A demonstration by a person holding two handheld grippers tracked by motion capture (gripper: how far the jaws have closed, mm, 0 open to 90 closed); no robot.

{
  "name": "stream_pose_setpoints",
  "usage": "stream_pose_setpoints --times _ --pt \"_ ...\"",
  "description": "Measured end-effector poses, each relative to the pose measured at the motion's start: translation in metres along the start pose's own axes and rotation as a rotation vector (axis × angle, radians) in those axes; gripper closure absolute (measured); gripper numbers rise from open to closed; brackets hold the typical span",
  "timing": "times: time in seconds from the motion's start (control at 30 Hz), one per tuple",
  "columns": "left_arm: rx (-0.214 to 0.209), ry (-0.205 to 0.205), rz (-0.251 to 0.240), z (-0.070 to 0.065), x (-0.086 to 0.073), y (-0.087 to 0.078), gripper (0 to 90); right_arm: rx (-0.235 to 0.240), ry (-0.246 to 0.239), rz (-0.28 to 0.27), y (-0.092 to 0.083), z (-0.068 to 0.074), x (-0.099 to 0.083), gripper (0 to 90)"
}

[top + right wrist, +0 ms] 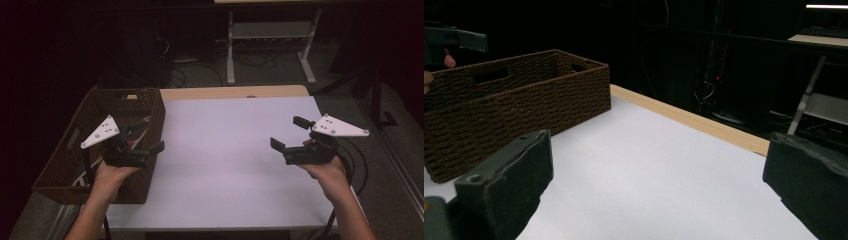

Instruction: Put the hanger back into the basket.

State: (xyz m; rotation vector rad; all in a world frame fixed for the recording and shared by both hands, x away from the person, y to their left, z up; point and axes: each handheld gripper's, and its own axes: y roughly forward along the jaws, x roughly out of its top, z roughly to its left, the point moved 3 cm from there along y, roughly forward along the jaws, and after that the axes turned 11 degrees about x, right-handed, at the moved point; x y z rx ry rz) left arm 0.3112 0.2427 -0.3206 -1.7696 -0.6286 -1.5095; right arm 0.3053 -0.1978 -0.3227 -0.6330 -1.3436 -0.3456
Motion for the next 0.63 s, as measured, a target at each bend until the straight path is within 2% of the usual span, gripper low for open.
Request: stream_pose_setpoints --times 0.1,0.63 --pt "-0.001 0.011 0.003 -0.0006 -0.0001 0.0009 0.0 0.002 0.003 0.002 0.0002 0.0007 0.0000 0.0" --pt "0.003 -0.003 0.008 0.0015 -0.0023 0.0029 0.0 0.002 0.000 0.001 0.0005 0.0007 -0.0003 0.0"
